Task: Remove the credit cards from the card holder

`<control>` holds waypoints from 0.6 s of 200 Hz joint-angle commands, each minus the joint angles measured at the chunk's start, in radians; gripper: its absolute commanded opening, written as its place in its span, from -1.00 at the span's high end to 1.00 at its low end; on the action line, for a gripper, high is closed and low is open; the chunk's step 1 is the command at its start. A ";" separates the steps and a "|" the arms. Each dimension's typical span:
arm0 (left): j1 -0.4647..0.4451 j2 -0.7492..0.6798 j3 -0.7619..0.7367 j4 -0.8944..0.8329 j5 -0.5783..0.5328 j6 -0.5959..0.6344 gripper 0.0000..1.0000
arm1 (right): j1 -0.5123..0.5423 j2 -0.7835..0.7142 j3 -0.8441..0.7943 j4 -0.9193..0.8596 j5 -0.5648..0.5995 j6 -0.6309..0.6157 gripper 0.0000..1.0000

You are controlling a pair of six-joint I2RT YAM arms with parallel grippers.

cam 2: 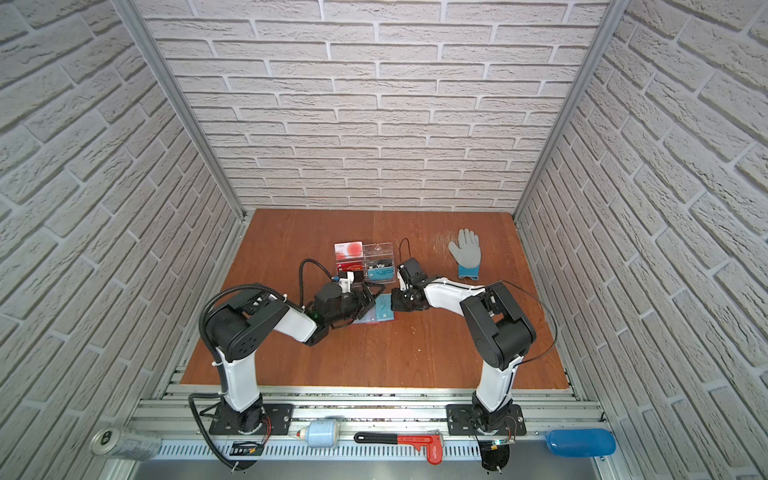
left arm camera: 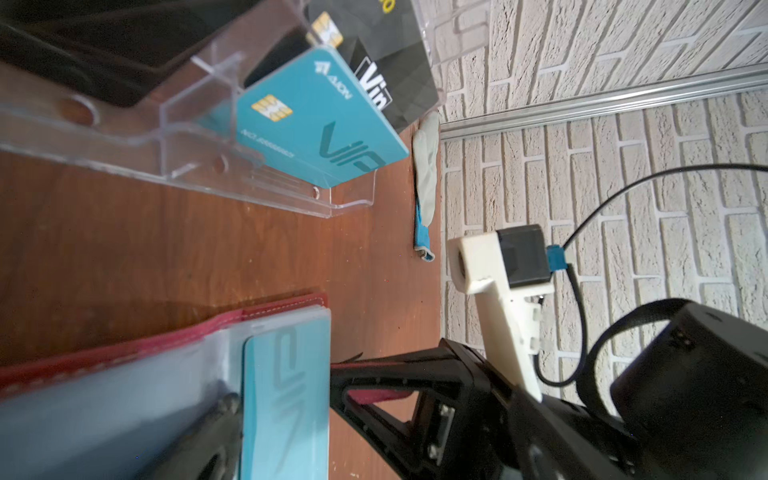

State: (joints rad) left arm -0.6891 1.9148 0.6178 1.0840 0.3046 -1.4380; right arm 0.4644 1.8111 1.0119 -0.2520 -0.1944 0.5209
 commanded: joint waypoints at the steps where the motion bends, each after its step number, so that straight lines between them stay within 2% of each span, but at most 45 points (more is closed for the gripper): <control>1: -0.019 0.023 -0.004 0.145 0.080 -0.023 -0.97 | 0.017 0.081 -0.010 0.023 -0.034 0.007 0.89; 56: -0.024 0.020 -0.016 0.203 0.099 -0.033 -0.96 | 0.016 0.084 -0.010 0.024 -0.040 0.010 0.88; 120: -0.030 -0.004 -0.029 0.121 0.119 -0.004 -0.96 | 0.015 0.085 -0.011 0.026 -0.046 0.013 0.89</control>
State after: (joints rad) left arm -0.7090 1.9255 0.5968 1.1606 0.3737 -1.4574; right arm 0.4644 1.8400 1.0245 -0.2005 -0.2417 0.5282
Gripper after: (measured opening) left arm 0.982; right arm 0.061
